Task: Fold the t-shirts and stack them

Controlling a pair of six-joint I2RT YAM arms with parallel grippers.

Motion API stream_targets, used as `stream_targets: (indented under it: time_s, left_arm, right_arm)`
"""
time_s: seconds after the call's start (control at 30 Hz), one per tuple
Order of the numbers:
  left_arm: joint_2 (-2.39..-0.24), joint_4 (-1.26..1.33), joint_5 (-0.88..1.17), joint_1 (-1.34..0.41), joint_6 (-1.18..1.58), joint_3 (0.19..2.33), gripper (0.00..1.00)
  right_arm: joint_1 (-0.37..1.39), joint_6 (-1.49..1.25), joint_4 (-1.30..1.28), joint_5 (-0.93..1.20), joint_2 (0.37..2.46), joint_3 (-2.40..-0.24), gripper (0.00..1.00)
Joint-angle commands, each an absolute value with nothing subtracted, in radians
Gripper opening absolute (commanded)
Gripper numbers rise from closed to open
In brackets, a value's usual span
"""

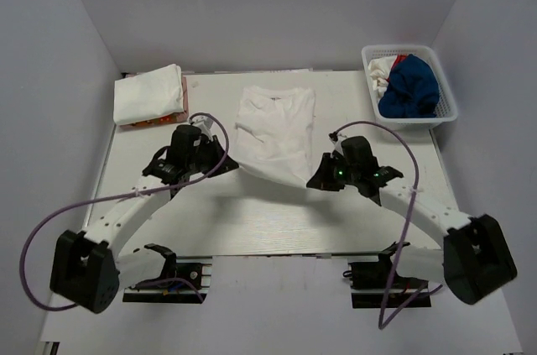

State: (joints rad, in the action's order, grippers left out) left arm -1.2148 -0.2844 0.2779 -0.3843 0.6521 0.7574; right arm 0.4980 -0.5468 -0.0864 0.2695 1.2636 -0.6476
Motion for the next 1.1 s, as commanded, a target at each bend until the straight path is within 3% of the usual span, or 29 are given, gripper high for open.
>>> stream_targets:
  time_s: [0.0, 0.27, 0.63, 0.9, 1.07]
  left_arm:
    - [-1.059, -0.395, 0.279, -0.408, 0.652, 0.723, 0.00]
    - [-0.971, -0.342, 0.262, -0.417, 0.661, 0.822, 0.00]
    - [-1.280, -0.337, 0.077, -0.394, 0.638, 1.155, 0.00]
    - [-1.491, -0.389, -0.041, -0.365, 0.627, 1.327, 0.00]
    - [-1.678, -0.390, 0.017, -0.328, 0.618, 1.443, 0.00]
  right_arm:
    - [0.523, -0.520, -0.271, 0.319, 1.110, -0.632, 0.00]
    - [0.532, -0.454, -0.390, 0.235, 1.026, -0.850, 0.00]
    - [0.500, -0.514, -0.345, -0.060, 1.256, -1.129, 0.00]
    - [0.422, -0.499, -0.327, -0.031, 1.492, -1.316, 0.00]
    - [0.370, -0.495, -0.311, 0.064, 1.627, -1.446, 0.00]
